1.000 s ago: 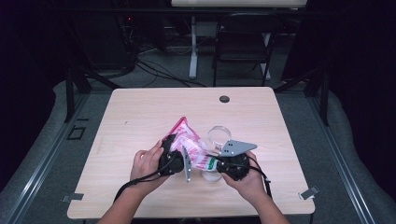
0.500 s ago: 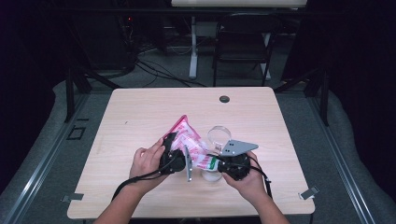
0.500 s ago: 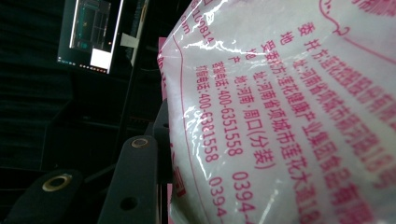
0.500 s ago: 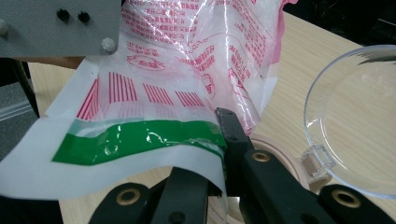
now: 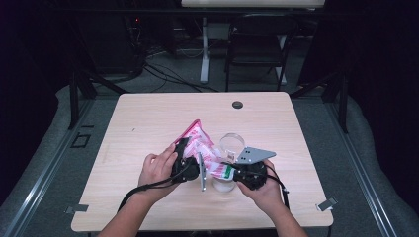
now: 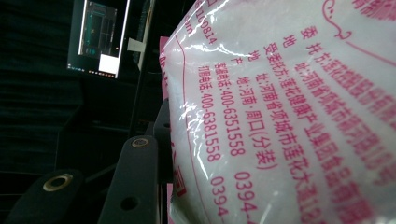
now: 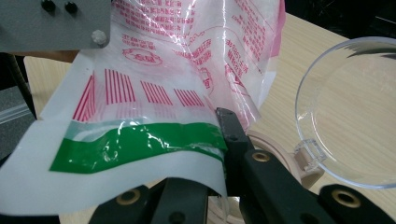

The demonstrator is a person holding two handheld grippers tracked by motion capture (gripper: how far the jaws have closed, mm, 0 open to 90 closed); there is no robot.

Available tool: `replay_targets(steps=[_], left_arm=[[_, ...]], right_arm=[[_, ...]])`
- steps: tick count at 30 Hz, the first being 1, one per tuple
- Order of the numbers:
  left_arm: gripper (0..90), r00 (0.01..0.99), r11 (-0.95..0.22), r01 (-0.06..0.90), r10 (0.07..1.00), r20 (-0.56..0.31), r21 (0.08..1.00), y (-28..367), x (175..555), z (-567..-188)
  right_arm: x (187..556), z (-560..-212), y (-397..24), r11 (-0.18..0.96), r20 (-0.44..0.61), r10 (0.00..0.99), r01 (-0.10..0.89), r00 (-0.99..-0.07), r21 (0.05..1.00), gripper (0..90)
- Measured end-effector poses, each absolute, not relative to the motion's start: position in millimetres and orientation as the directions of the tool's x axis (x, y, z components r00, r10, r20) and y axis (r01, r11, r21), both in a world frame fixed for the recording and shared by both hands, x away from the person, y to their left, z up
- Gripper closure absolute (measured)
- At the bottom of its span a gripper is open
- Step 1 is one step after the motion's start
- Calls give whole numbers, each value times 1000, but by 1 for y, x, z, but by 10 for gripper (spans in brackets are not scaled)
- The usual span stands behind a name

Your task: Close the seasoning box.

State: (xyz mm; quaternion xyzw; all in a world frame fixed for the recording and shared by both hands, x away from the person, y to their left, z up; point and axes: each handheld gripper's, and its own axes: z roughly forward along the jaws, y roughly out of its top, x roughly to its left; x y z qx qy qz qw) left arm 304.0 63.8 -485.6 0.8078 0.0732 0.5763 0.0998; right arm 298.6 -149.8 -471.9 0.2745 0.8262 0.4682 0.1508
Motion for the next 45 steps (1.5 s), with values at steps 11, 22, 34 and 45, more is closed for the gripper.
replay_targets(steps=[11, 22, 34, 45], left_arm=[[620, 317, -973, -6, 217, 923, 231, 63, 304, -487], [622, 309, -974, -8, 214, 927, 228, 63, 303, -487], [623, 313, -973, -7, 218, 924, 232, 63, 304, -489], [623, 315, -974, -6, 213, 925, 226, 63, 306, -493]], right_arm=[[300, -476, -150, 416, 14, 595, 323, -803, 850, 900], [301, -479, -149, 422, 16, 596, 330, -803, 845, 900], [303, -482, -149, 427, 17, 596, 335, -803, 840, 900], [304, -488, -147, 433, 19, 598, 344, -801, 833, 900]])
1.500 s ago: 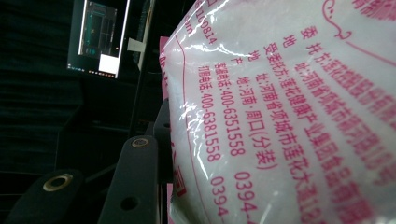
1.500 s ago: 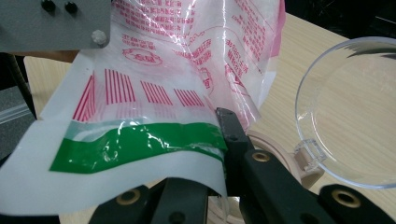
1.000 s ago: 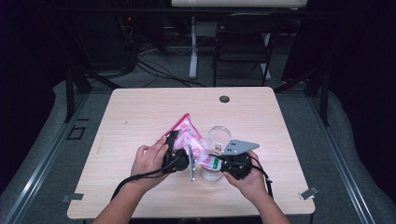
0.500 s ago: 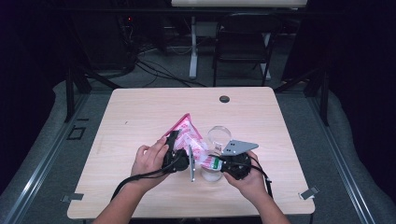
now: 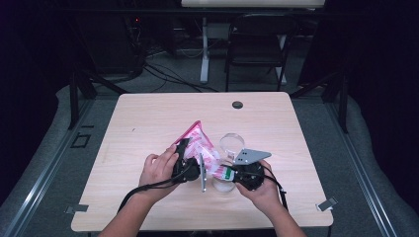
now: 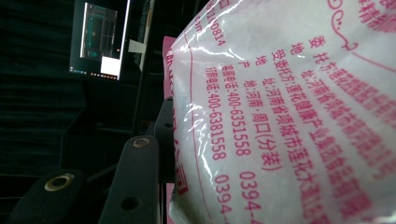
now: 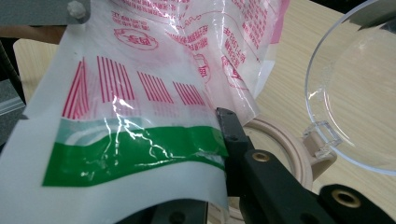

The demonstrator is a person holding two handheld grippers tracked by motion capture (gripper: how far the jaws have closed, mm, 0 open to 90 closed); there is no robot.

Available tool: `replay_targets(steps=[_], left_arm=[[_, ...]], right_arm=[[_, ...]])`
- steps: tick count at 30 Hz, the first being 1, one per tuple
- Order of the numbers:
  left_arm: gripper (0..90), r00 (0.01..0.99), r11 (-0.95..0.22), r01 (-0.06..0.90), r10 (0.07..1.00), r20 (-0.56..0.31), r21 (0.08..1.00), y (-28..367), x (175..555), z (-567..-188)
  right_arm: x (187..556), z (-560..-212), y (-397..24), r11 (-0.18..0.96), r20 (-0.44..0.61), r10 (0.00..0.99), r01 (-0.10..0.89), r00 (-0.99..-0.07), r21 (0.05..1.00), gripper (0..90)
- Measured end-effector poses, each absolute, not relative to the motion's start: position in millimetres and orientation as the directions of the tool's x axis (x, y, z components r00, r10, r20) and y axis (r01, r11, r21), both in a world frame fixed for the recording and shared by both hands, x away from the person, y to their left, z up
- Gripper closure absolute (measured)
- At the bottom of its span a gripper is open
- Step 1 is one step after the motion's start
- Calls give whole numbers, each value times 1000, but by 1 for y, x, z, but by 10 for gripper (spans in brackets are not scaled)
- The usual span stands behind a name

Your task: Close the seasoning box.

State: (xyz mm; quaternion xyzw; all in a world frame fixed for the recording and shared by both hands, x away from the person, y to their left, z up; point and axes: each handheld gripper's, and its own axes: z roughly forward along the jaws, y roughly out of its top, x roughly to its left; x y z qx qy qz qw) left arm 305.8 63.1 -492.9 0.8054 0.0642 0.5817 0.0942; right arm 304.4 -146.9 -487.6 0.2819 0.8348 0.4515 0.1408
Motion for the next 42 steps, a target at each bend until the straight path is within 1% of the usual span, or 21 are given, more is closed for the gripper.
replay_targets(steps=[42], left_arm=[[624, 296, -977, -13, 198, 935, 211, 65, 305, -489]], right_arm=[[307, -492, -145, 435, 23, 595, 346, -804, 831, 900]])
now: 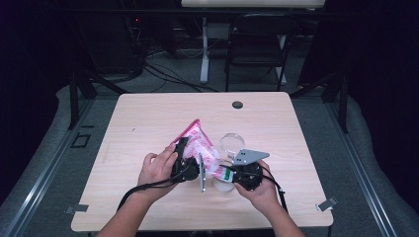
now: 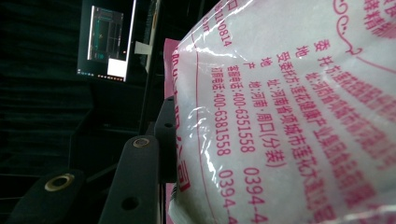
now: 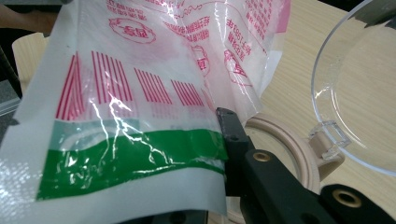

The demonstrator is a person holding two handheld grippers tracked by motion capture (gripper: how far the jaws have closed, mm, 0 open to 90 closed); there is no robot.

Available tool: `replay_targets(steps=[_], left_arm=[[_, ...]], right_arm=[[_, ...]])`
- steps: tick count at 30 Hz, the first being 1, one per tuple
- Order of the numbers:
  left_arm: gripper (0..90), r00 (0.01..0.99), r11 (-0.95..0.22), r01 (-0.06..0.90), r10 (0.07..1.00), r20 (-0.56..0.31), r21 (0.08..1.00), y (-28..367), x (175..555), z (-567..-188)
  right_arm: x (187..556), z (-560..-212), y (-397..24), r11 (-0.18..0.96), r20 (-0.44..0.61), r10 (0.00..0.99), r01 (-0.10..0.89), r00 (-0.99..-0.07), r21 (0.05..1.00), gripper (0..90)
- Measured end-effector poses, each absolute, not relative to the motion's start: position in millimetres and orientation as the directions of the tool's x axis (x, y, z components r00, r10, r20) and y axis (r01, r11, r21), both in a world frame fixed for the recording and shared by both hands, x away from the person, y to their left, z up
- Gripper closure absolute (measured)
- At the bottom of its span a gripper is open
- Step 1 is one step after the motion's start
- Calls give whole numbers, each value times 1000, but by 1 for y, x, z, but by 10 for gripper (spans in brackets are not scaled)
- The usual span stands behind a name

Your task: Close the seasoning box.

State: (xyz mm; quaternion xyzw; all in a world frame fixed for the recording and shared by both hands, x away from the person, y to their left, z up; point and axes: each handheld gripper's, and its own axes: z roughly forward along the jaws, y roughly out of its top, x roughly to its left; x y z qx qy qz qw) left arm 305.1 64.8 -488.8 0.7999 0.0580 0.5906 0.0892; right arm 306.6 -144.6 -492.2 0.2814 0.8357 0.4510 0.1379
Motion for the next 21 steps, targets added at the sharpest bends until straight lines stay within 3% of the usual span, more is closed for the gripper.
replay_targets(steps=[21], left_arm=[[625, 284, -978, -14, 197, 938, 210, 66, 305, -488]], right_arm=[[308, -495, -142, 441, 16, 599, 347, -801, 828, 900]])
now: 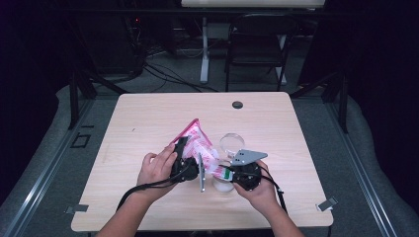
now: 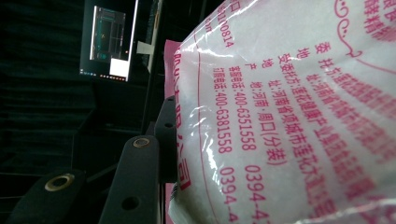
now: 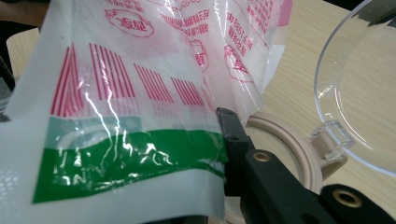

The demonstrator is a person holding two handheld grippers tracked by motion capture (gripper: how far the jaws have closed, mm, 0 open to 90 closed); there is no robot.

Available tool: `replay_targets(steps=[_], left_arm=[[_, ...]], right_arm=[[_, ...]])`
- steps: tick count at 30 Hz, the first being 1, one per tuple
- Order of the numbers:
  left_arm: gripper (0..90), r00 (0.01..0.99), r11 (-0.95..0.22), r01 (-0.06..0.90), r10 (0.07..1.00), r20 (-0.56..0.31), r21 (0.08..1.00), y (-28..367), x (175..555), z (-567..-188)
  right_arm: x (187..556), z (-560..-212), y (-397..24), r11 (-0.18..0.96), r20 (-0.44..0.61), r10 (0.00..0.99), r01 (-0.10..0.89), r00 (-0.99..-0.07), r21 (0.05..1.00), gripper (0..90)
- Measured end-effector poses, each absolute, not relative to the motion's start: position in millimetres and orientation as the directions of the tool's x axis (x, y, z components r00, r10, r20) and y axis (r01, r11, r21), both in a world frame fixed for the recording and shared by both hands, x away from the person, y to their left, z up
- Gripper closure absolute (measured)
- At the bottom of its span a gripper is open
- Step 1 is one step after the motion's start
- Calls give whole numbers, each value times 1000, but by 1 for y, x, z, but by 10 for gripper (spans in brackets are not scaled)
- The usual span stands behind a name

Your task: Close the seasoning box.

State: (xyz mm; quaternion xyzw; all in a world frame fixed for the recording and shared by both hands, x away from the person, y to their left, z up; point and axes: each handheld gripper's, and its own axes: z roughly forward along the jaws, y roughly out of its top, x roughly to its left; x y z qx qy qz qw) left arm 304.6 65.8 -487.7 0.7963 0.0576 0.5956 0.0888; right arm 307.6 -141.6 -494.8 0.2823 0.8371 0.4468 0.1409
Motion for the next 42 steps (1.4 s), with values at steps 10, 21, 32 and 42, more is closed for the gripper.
replay_targets(steps=[10, 21, 32, 42], left_arm=[[625, 280, -980, -19, 185, 942, 198, 65, 304, -487], [625, 273, -981, -23, 180, 945, 194, 64, 304, -485], [625, 259, -982, -38, 168, 951, 184, 62, 304, -481], [626, 251, -984, -44, 157, 955, 173, 61, 303, -478]], right_arm=[[308, -495, -142, 437, 17, 600, 346, -800, 830, 900], [308, -495, -143, 434, 19, 602, 347, -798, 831, 900], [308, -494, -144, 432, 20, 604, 348, -797, 832, 900], [308, -494, -145, 429, 20, 606, 347, -795, 834, 900]])
